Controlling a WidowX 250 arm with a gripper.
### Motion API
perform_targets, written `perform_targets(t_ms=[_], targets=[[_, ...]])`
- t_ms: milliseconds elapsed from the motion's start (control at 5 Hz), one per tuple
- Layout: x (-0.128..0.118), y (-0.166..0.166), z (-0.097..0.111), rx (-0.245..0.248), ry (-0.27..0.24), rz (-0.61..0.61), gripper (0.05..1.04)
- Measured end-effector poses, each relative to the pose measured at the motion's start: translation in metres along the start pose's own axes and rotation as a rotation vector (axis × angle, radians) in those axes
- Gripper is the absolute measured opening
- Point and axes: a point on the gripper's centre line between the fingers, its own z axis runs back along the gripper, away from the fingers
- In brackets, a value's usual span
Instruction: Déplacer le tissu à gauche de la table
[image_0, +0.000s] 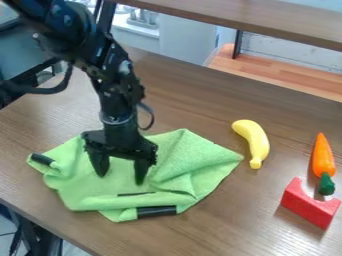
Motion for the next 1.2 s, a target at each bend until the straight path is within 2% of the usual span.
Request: perform_targets(t_ms=[800,1000,1200], targets=[[0.076,0.004,-0.008,0.020,-0.054,0.181,1.001],[0.084,0.003,-0.007,0.020,-0.054,0.200,1.001],[0.077,0.003,-0.011,0.021,-0.044,0.199,1.001]])
